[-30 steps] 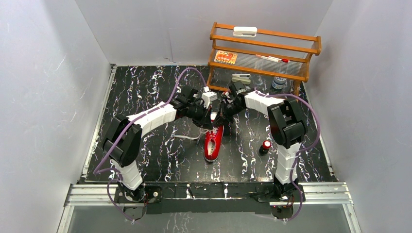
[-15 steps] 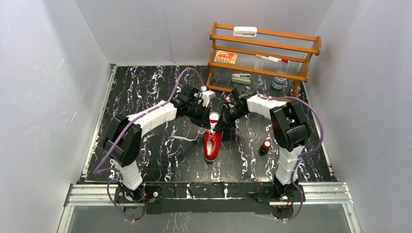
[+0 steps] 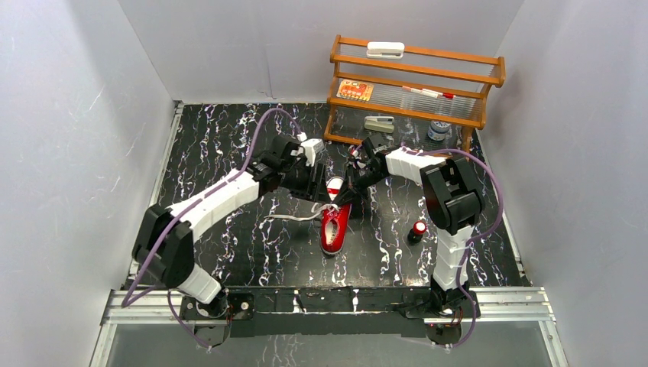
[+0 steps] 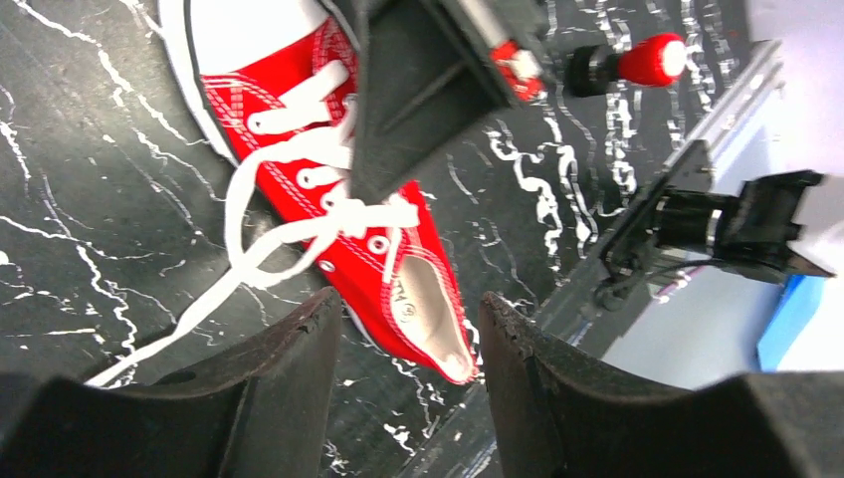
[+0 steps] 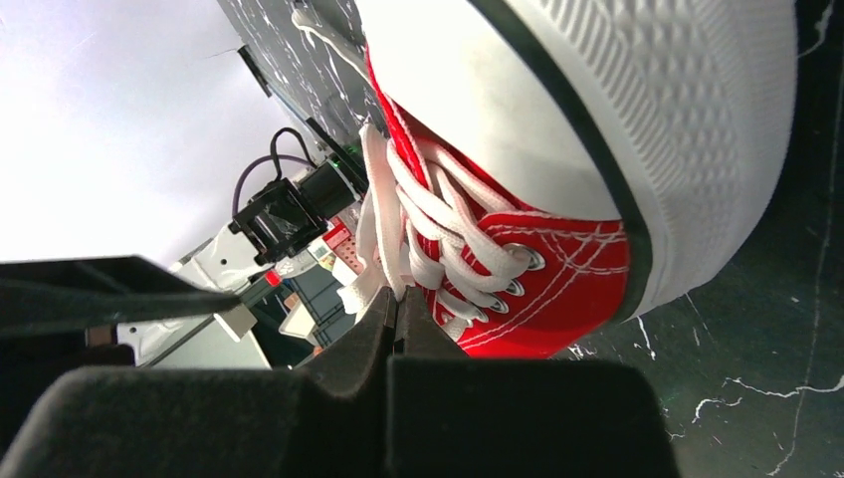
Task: Tie the shoes
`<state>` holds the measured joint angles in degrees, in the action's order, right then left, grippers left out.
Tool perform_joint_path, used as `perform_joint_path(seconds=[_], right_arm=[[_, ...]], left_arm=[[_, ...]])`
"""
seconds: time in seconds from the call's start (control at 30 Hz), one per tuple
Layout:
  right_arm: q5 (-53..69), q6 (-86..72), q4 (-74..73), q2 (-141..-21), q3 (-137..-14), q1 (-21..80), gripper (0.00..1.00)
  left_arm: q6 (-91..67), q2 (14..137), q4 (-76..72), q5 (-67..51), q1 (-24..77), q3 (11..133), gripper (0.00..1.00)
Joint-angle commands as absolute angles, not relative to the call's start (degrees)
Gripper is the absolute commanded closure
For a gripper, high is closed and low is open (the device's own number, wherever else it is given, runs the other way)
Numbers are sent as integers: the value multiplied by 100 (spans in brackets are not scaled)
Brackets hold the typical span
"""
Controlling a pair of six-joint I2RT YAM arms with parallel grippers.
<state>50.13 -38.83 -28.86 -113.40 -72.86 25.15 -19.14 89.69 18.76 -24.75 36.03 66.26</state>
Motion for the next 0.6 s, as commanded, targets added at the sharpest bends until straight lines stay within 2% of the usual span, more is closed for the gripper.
perform_joint_path(seconds=[0.0,0.1,0.33,0.57], right_arm=[[5211,-3799,-2804,-11304,-7423,2531,100],[5231,-3805,-2779,-11291,-7369,2530,100],[5221,-3849,-2729,-11220,-7293,2531,100],[5225,-3880,-2708,-11181,-7276,2531,100]], left_arm=[[-2484,8504,1835,-2929,3674,6324,53],[-2754,8539,1541,-3039,3756,6094,62],[-2739,9200,1435,-3019,3797,6315,56],[-2577,9672,1471,-3147,3845,6563,65]])
